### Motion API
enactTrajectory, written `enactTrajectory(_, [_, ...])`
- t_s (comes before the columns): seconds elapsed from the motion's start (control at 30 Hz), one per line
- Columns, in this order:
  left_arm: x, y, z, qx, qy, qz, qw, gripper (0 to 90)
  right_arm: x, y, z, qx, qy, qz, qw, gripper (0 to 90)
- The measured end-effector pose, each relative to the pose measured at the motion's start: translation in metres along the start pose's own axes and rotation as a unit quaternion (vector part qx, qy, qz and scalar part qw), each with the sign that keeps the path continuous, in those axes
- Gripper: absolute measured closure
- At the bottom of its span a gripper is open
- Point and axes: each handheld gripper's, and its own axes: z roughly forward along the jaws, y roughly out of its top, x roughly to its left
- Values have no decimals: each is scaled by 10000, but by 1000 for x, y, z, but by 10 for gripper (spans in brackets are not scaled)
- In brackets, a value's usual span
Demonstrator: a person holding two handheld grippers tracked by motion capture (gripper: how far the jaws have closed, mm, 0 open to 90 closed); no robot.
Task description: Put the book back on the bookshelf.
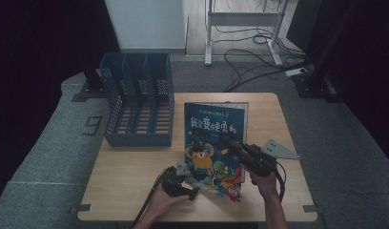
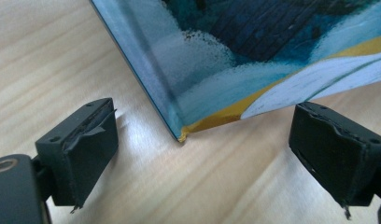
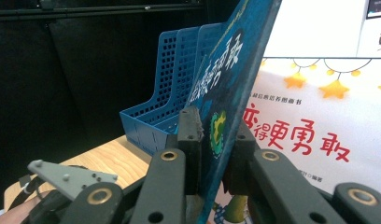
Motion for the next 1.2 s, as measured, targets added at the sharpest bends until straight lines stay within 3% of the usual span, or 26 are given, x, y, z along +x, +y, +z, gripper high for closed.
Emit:
enactTrajectory(0.23, [2, 9, 7, 29, 88, 12, 10000, 81, -3, 2, -2, -41, 97, -75, 9999, 806])
enactTrajectory(0.53, [-2, 5, 5, -82, 190, 8, 9998, 131, -6, -1, -5, -49, 131, -61, 9999, 807])
enactTrajectory(0.87, [0, 4, 3, -117, 92, -44, 9999, 144, -6, -1, -9, 57, 224, -24, 9997, 813])
enactTrajectory(1.0, [-1, 3, 0, -329, 214, -19, 9992, 157, -5, -1, -12, 117, 297, -33, 9995, 815])
enactTrajectory(1.2, [-1, 5, -8, -773, 209, -17, 9968, 174, -1, -1, -16, 152, 322, -178, 9992, 814])
